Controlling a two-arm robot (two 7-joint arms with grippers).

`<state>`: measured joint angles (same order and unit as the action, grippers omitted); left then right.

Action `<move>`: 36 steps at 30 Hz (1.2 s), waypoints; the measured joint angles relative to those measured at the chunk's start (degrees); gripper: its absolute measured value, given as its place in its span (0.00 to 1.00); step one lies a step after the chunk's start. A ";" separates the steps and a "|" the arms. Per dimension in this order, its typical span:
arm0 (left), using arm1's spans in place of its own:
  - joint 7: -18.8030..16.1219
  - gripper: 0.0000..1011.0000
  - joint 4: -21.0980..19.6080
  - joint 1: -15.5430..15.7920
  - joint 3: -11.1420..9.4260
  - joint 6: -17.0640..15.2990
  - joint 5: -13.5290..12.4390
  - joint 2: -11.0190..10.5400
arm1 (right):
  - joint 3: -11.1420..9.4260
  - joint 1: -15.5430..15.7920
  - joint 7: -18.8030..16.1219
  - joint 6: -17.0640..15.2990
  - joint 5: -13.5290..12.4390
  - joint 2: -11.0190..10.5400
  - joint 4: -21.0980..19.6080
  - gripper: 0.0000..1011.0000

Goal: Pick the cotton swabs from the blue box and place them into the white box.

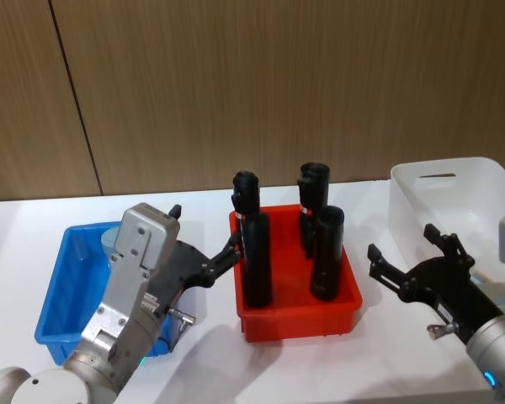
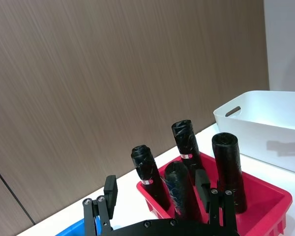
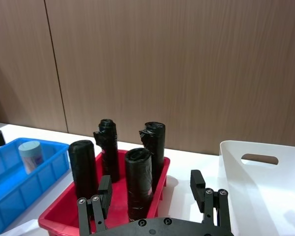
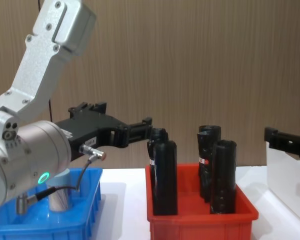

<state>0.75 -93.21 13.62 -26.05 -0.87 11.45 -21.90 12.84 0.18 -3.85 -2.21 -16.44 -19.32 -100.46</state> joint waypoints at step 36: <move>-0.12 0.99 0.03 -0.03 0.03 0.07 0.03 0.01 | -0.20 -3.26 -4.93 -0.47 -0.80 1.24 4.82 0.99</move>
<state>0.63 -93.18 13.59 -26.02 -0.80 11.49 -21.89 12.64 -3.08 -8.78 -2.68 -17.24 -18.08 -95.64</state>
